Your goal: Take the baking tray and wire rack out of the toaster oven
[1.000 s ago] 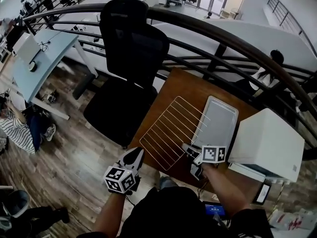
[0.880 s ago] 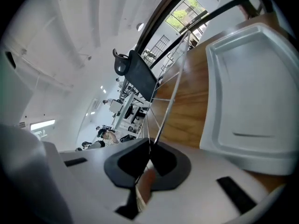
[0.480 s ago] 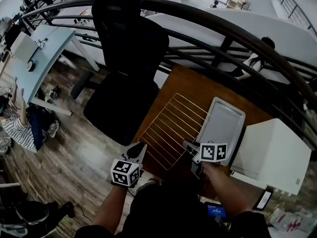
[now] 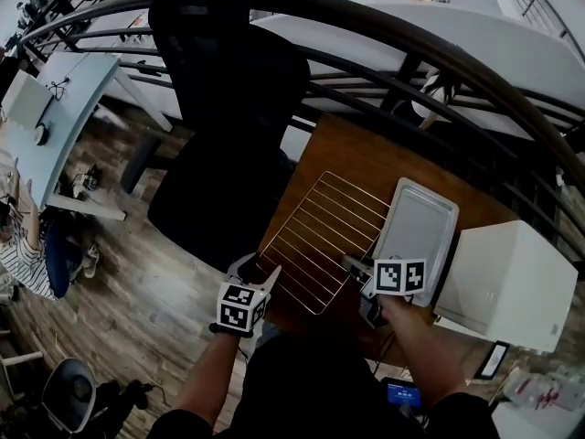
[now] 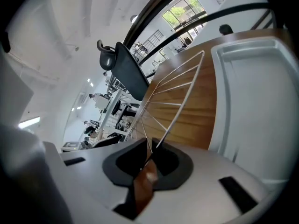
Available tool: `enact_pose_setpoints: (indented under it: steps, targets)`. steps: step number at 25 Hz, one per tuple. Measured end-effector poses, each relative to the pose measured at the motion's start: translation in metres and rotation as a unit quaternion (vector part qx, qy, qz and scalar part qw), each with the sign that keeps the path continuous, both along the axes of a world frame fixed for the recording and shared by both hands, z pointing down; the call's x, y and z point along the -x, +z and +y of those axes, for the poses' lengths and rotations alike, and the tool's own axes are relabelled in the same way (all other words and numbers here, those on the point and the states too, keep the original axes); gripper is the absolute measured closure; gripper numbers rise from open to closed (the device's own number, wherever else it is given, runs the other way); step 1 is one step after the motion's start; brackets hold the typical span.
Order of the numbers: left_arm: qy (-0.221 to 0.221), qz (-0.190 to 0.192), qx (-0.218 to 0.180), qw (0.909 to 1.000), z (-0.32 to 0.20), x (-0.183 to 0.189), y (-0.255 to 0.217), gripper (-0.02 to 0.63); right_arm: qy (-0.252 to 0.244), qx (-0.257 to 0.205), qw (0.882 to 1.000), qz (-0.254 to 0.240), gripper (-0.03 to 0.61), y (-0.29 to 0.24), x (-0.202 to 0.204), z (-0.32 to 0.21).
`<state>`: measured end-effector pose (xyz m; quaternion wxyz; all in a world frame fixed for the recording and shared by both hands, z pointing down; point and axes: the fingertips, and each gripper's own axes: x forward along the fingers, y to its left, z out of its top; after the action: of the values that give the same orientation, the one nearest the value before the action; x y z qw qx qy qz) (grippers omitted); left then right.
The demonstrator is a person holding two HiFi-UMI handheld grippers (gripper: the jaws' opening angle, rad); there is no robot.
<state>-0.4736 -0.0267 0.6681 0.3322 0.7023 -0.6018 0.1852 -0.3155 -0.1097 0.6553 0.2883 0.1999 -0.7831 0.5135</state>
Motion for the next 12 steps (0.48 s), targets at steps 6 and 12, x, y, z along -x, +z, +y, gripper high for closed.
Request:
enact_pose_setpoints:
  steps: [6, 12]
  targets:
    - [0.052, 0.012, 0.029, 0.9982, -0.013, 0.005, 0.018, 0.354, -0.024, -0.037, 0.995, 0.084, 0.520, 0.010, -0.002, -0.013]
    - [0.069, 0.044, 0.045, 0.9957, -0.014, -0.001, 0.024, 0.351, 0.003, -0.062, 0.989, 0.136, 0.488, 0.018, -0.007, -0.023]
